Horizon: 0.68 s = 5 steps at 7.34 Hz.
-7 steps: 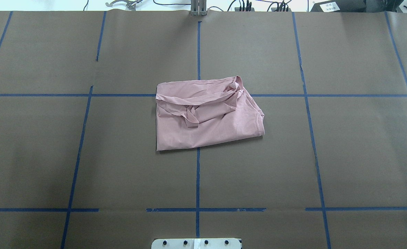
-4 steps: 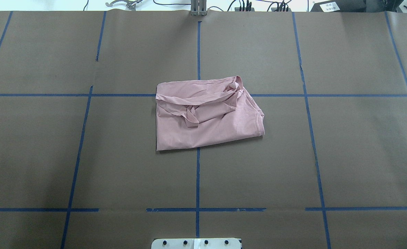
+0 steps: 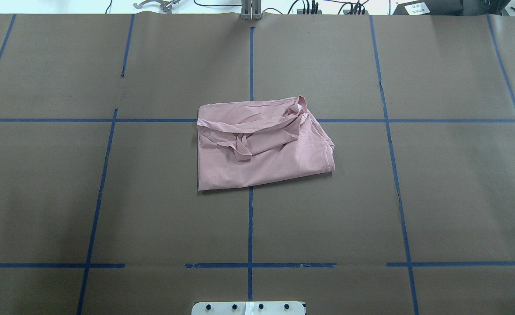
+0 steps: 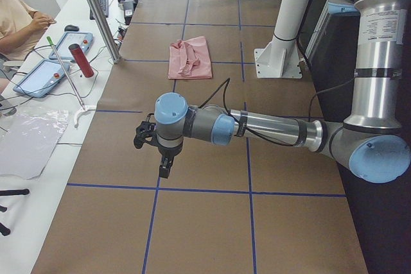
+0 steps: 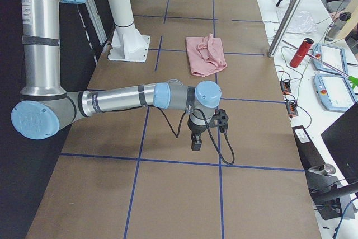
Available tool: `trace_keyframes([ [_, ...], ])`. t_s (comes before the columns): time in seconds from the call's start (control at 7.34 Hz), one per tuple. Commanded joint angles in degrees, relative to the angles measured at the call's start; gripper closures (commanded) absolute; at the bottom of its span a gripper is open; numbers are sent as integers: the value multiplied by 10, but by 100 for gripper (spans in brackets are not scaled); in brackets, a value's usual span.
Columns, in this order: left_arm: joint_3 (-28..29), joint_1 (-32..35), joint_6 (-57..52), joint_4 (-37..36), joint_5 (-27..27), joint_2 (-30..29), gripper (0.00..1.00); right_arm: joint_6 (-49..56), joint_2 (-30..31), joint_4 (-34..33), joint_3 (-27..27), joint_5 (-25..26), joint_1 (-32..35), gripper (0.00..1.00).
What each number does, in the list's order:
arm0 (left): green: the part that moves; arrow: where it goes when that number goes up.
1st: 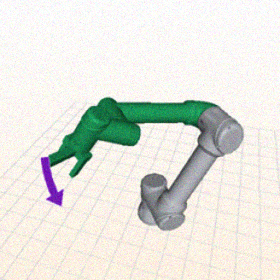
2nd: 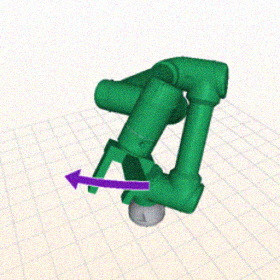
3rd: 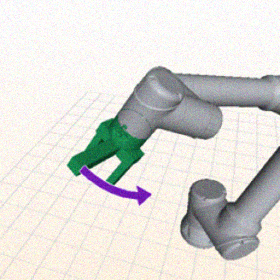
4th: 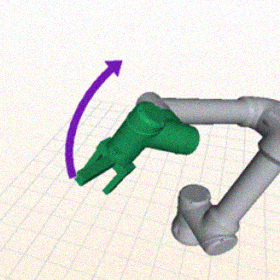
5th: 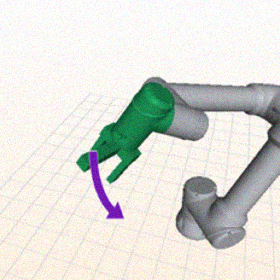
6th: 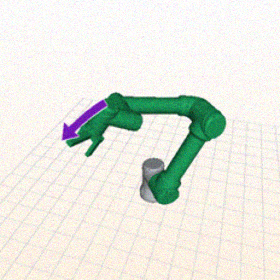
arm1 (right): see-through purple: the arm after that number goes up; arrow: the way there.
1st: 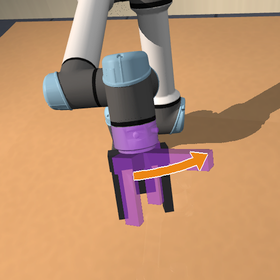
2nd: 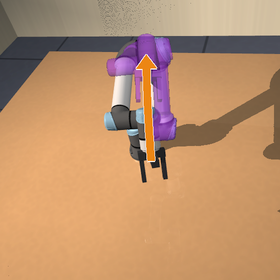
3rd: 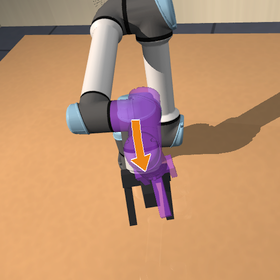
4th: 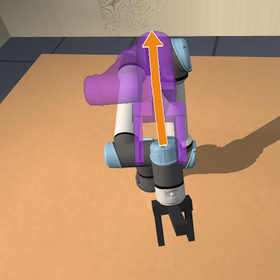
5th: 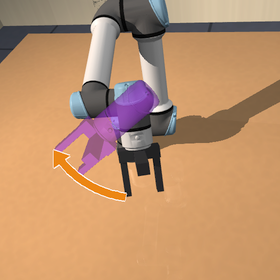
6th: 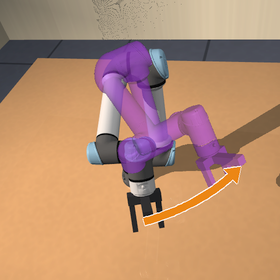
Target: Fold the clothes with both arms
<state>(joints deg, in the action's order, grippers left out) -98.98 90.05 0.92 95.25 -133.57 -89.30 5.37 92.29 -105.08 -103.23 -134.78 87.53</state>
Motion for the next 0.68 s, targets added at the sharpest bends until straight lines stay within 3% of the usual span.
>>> trace_keyframes([
  [0.0, 0, -1, 6, 5, 1, -3, 0, -7, -6, 6, 8, 0, -3, 0],
  [0.55, -22, 0, 5, 13, -1, 26, 0, -5, -12, 7, -11, 0, -3, 0],
])
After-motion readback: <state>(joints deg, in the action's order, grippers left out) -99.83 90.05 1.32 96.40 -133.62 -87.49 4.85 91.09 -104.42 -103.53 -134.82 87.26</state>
